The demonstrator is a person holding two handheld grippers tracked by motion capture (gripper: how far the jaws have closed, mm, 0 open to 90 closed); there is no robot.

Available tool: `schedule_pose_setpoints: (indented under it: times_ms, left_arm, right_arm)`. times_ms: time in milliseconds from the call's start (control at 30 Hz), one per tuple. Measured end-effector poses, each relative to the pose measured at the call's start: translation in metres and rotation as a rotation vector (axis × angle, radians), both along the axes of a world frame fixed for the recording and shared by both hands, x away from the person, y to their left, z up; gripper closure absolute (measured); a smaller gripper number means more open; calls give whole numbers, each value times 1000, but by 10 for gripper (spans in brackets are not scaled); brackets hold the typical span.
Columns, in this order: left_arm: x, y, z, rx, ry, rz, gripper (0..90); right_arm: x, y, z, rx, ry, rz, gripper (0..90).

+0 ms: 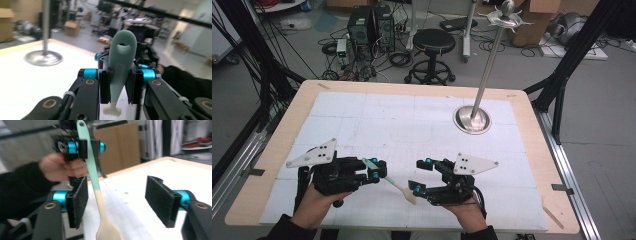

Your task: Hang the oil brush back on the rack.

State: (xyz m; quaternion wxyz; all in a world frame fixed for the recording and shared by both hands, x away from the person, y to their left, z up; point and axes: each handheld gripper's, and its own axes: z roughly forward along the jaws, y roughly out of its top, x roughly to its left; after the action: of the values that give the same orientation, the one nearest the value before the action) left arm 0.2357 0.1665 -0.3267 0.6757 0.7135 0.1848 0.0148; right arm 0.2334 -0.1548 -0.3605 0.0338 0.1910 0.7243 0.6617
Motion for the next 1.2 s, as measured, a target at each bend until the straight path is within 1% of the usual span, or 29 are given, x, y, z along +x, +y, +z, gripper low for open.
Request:
schedule_pose_setpoints:
  times_ms: [67,133,200,300,367,433,467,500,600,733,767,867,933,1033,1100,1133,1200]
  left_arm:
    - [-1,0,3,21,4,37,760]
    - [-1,0,7,34,2,63,760]
    - [-1,0,10,62,-12,89,760]
    - [-1,-4,16,92,-21,126,759]
    - [-2,-7,19,112,-24,166,759]
    - [-3,-10,22,133,-29,204,759]
    - [-2,-12,23,139,-28,215,759]
    - [-2,-14,24,141,-23,221,759]
    - [-2,-19,25,147,-15,238,758]
    - [-1,-25,24,158,-3,264,758]
    - [-1,-26,23,158,-2,266,758]
    - [-1,-31,23,145,10,269,758]
    - [-2,-33,23,140,16,267,758]
    - [-3,-38,22,136,22,262,758]
    - [-4,-40,22,138,25,257,758]
    - [-4,-41,21,138,26,253,758]
    - [-5,-43,21,133,33,248,758]
  right_arm:
    - [-1,2,0,-37,-11,-30,291]
    - [-1,5,-1,-52,-15,-43,280]
    - [-2,7,0,-67,-25,-57,278]
    - [-5,12,3,-118,-60,-84,277]
    - [-8,16,5,-148,-79,-99,277]
    - [-9,19,6,-172,-93,-112,277]
    - [-10,21,6,-183,-93,-118,277]
    - [-10,22,6,-197,-98,-126,277]
    - [-11,25,6,-216,-111,-144,283]
    - [-13,28,6,-239,-137,-166,332]
    - [-13,29,6,-245,-150,-177,341]
    - [-14,30,6,-257,-170,-210,379]
    - [-16,32,5,-271,-184,-227,422]
    - [-19,39,3,-312,-213,-258,482]
    - [-20,42,1,-321,-223,-266,522]
    - [-20,44,1,-333,-229,-261,543]
    - [-20,46,-1,-350,-222,-262,588]
